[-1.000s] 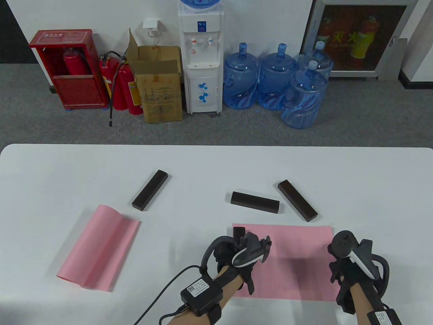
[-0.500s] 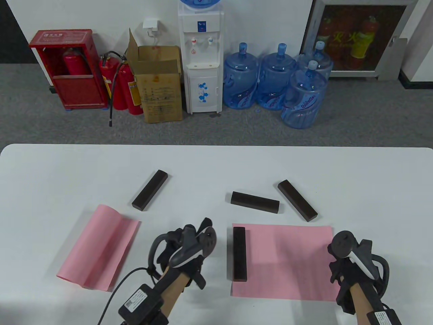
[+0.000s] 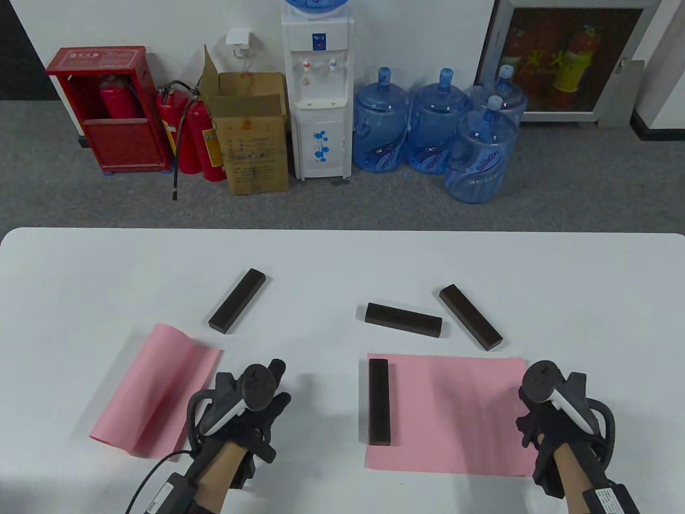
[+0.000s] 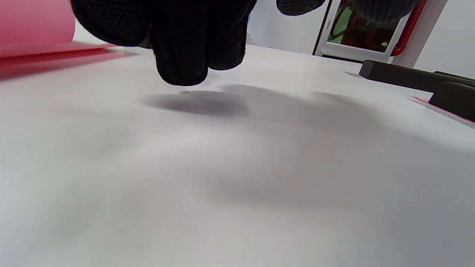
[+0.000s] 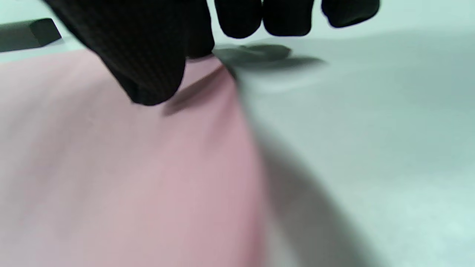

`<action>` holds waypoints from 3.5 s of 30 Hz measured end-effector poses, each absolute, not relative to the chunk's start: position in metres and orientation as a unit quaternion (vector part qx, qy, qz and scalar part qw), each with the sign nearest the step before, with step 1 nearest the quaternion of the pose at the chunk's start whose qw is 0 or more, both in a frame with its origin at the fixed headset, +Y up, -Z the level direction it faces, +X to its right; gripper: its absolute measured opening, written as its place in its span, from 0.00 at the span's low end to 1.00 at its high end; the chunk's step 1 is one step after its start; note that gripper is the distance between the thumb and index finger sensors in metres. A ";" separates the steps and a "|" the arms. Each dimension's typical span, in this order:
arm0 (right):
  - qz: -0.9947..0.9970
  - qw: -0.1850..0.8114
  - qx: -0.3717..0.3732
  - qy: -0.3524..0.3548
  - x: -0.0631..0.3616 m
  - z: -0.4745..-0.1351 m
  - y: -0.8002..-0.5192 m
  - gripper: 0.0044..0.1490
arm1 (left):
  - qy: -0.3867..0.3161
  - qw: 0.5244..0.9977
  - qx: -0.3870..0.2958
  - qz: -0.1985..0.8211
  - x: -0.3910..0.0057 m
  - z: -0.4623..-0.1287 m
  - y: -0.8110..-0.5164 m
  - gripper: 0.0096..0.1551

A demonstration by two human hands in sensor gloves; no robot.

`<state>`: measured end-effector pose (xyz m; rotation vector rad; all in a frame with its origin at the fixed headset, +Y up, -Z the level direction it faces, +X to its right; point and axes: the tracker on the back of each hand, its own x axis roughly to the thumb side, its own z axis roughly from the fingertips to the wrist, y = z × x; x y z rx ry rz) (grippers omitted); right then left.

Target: Unroll papers and secure with paperweights

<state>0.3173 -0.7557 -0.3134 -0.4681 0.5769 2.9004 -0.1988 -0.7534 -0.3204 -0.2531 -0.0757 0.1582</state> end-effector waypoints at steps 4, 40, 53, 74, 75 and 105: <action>0.964 0.092 -0.166 0.183 0.308 -0.320 -0.722 0.44 | -0.029 0.989 -0.121 0.076 -0.199 -0.318 -0.752 0.41; 0.957 -0.024 -0.262 0.118 0.218 -0.495 -0.744 0.48 | -0.031 0.991 -0.111 0.066 -0.203 -0.315 -0.754 0.41; 0.966 -0.050 -0.240 0.079 0.213 -0.490 -0.742 0.49 | -0.030 0.990 -0.113 0.075 -0.204 -0.314 -0.754 0.41; 0.981 0.079 -0.179 0.001 0.227 -0.348 -0.647 0.49 | -0.037 0.988 -0.121 0.091 -0.203 -0.313 -0.754 0.41; 0.981 0.084 -0.177 0.003 0.229 -0.341 -0.650 0.49 | -0.037 0.988 -0.121 0.092 -0.203 -0.312 -0.754 0.41; 0.961 -0.042 -0.252 0.105 0.288 -0.316 -0.737 0.57 | -0.028 0.985 -0.149 0.086 -0.203 -0.313 -0.758 0.41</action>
